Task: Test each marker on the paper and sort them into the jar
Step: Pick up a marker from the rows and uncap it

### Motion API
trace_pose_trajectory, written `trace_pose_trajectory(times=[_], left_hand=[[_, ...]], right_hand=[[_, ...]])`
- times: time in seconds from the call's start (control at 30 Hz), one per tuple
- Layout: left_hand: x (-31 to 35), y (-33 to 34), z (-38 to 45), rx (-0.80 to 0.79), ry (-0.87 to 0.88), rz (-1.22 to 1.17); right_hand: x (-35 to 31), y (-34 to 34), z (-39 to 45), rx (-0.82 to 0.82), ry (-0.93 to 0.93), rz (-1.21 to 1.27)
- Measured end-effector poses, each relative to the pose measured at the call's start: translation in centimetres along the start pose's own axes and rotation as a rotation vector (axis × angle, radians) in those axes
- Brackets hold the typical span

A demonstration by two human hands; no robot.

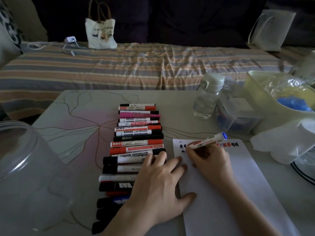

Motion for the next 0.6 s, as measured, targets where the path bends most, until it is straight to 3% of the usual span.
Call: trace_pose_trajectory(times=[0.6], left_hand=[[-0.27, -0.09, -0.29, 0.002, 0.004, -0.021]], right_hand=[[0.00, 0.23, -0.18, 0.075, -0.073, 0.000]])
Point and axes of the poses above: each hand's wrist, its own z-axis towards the middle knuckle, its own y-axis out of the palm, x = y × z, the point moved 5 cm from there along z, towards the middle knuckle, and after that the axes turned 8 degrees about y, right-handed, at the moved point
